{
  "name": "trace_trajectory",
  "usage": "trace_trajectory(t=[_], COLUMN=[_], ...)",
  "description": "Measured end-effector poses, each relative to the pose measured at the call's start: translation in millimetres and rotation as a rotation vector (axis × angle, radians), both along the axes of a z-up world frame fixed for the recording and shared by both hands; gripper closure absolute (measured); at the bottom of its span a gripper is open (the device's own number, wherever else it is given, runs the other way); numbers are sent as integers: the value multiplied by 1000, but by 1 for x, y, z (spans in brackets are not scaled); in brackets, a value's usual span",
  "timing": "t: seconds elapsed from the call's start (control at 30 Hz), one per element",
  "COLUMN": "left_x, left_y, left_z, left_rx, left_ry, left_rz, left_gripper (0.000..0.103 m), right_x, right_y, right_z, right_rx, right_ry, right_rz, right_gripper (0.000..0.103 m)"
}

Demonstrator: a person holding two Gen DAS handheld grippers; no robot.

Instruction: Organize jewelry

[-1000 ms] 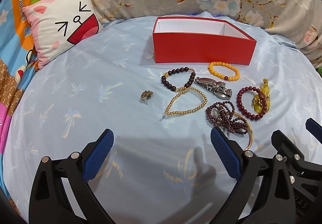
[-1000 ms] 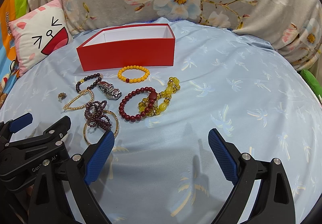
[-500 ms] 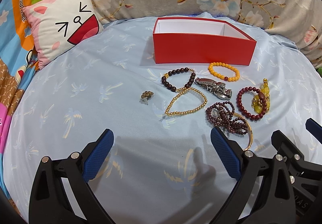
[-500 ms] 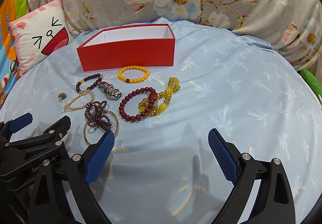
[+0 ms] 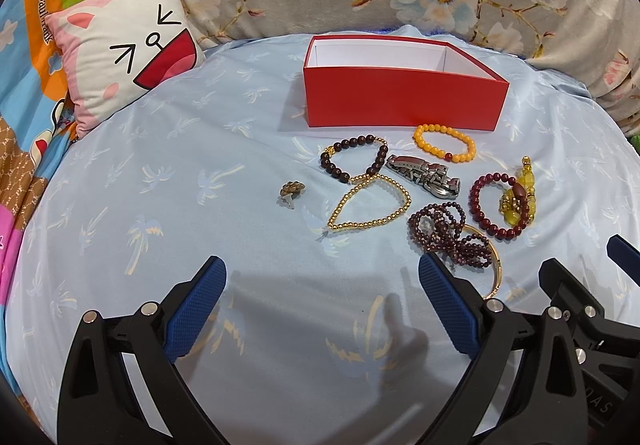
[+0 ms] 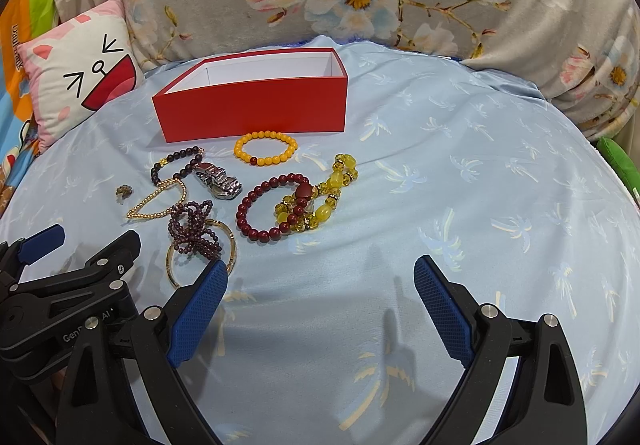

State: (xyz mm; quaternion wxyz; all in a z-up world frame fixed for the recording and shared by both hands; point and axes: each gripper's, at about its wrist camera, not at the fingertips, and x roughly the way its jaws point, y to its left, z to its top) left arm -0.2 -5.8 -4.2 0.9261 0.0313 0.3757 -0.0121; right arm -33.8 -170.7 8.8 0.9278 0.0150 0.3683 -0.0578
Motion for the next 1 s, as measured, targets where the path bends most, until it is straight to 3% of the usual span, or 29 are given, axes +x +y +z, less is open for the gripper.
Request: trace_trajectory(t=[0.53, 0.7, 1.0], left_x=[1, 10, 34], left_y=[37, 52, 56], left_z=[10, 7, 9], left_rx=[-41, -64, -106], left_ry=[18, 51, 74], left_rz=[9, 19, 1], left_gripper=[10, 10, 11], right_x=[-1, 1, 18], right_y=[-8, -21, -29], right_z=[2, 5, 2], right_rx=[51, 62, 69], right_ry=[-13, -12, 64], right_rz=[-13, -82, -43], right_gripper=[13, 13, 13])
